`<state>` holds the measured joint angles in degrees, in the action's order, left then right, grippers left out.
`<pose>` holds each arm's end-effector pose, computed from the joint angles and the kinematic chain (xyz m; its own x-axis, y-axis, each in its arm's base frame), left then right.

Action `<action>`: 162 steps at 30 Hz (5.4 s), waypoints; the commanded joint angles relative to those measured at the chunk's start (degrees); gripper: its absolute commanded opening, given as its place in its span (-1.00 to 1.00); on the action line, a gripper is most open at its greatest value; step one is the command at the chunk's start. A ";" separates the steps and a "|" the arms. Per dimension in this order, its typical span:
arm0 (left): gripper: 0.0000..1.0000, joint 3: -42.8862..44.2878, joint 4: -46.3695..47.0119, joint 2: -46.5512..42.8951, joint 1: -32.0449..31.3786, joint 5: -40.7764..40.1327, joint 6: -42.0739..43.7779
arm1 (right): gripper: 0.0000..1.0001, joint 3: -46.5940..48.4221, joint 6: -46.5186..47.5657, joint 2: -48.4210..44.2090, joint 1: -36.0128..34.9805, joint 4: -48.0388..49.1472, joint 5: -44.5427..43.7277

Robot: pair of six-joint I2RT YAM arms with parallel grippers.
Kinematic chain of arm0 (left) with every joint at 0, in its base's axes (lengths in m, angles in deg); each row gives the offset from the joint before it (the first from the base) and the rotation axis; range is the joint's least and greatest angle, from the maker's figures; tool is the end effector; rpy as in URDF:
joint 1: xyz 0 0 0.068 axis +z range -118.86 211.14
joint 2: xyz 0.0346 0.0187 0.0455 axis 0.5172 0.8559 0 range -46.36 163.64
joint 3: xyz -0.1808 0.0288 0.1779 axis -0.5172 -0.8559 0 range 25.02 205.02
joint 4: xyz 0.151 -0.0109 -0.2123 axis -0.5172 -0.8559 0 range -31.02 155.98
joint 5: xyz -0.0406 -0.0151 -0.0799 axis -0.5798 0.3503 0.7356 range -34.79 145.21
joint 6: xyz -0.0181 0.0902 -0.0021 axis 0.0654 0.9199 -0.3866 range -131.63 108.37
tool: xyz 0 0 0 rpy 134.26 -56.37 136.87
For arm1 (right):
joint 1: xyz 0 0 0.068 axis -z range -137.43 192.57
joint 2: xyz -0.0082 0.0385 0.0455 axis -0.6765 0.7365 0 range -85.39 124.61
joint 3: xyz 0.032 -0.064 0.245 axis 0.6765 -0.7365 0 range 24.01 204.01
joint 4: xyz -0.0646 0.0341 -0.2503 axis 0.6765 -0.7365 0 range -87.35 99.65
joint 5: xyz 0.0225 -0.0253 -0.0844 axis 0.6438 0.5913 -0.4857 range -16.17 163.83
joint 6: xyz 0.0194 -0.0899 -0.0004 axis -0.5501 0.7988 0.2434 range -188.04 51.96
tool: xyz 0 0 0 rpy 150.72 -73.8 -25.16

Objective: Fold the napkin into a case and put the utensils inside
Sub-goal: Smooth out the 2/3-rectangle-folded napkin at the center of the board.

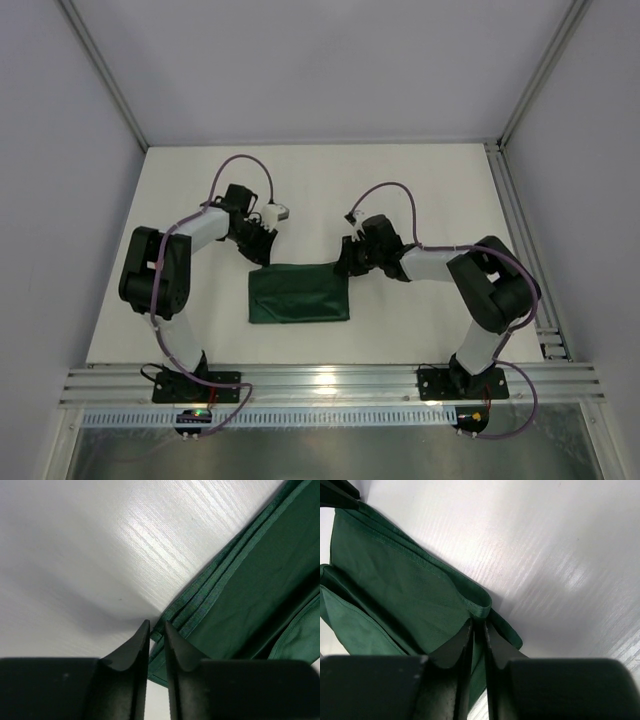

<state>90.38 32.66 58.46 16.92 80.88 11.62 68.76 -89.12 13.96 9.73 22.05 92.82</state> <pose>0.3338 -0.1217 0.1005 -0.7142 0.5480 -0.4354 0.6831 0.6812 -0.2633 0.2905 0.2195 0.0895 -0.7840 -0.1012 -0.6125 -0.4643 0.7505 0.4704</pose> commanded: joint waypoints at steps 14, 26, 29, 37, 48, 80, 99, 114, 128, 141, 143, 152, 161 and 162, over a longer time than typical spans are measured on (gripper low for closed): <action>-1.00 0.20 -5.97 -3.90 0.51 4.03 1.63 | -0.92 -2.03 -0.37 -5.39 0.58 2.54 -0.18; -0.02 3.72 -2.46 -7.79 -8.18 7.91 1.98 | -0.93 -2.74 -0.27 -5.66 1.20 4.38 3.25; 0.09 5.12 0.18 -5.42 -13.46 8.08 2.42 | -0.92 -3.44 -0.19 -6.27 1.20 5.08 4.48; 0.09 8.20 11.51 0.73 -17.69 14.12 0.92 | -0.92 -5.11 0.08 -6.36 1.37 8.86 6.51; 0.12 8.99 14.95 6.80 -20.67 14.85 0.58 | -0.93 -9.59 -0.63 -7.59 1.37 17.12 7.65; -1.00 9.52 13.28 6.37 -21.20 16.87 -1.62 | -0.34 -10.92 -5.46 -9.80 5.68 5.34 -2.64; -1.00 13.03 11.09 7.86 -23.84 15.98 -2.77 | -0.92 -6.26 -6.52 -0.65 5.95 11.15 3.43; -1.00 13.83 6.86 11.82 -24.02 7.56 -5.40 | -0.74 -4.86 -4.76 -3.19 6.30 8.00 2.90; -0.27 13.12 11.44 11.03 -24.02 5.97 -8.13 | -0.37 -4.14 -1.25 -11.63 7.61 -0.97 -4.82; 0.00 17.35 2.30 1.10 -23.84 0.35 -5.58 | -0.34 -6.34 2.01 -22.17 7.62 -7.13 -4.49; 0.04 16.20 0.46 -2.76 -23.23 -0.44 -5.66 | -0.34 -8.26 2.88 -24.98 6.48 -7.04 -3.17; -0.21 4.53 -12.46 -16.38 -18.31 1.83 0.29 | -0.53 -13.54 0.62 -29.40 -3.88 0.58 7.11; -0.24 -10.95 -12.74 -19.30 -18.13 -0.09 6.03 | -0.76 -16.45 -5.11 -16.14 -4.52 12.54 7.65; -0.24 -11.05 -11.86 -18.86 -17.69 -1.14 5.85 | -0.78 -16.80 -5.46 -14.90 -3.64 13.95 8.08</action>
<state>79.72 19.22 40.06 -1.28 81.47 15.16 52.85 -92.23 -3.94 5.12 28.39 100.25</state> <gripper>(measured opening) 0.378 0.118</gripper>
